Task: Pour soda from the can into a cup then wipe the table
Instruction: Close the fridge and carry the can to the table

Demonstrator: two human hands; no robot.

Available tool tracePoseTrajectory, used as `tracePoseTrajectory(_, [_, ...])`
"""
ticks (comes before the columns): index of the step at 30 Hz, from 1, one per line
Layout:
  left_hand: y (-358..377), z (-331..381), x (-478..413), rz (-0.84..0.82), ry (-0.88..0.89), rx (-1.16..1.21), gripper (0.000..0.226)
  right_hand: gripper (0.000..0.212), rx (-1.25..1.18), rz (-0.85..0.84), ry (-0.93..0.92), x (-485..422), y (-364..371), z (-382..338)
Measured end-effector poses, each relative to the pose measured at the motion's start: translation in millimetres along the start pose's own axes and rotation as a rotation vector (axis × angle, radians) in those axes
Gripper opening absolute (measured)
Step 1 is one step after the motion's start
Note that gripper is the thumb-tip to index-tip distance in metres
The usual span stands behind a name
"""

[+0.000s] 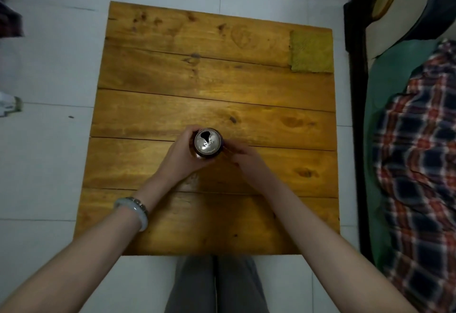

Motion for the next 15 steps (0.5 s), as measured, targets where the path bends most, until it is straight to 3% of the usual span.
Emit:
tracePoseTrajectory(4, [8, -15, -5, -0.016, -0.01, -0.037, 0.076, 0.058, 0.015, -0.015, 0.012, -12, -2, 12])
tracePoseTrajectory(15, [18, -23, -6, -0.031, -0.007, -0.084, 0.082, 0.056, 0.062, -0.021, 0.045, -14, -4, 12])
Point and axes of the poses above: each hand's wrist, its own x-axis away from the middle knuckle, its own y-axis out of the palm, z = x × y, the point moved 8 cm from there along -x, towards the middle knuckle, and after that the axes turned 6 degrees about -z, right-handed, at the moved point
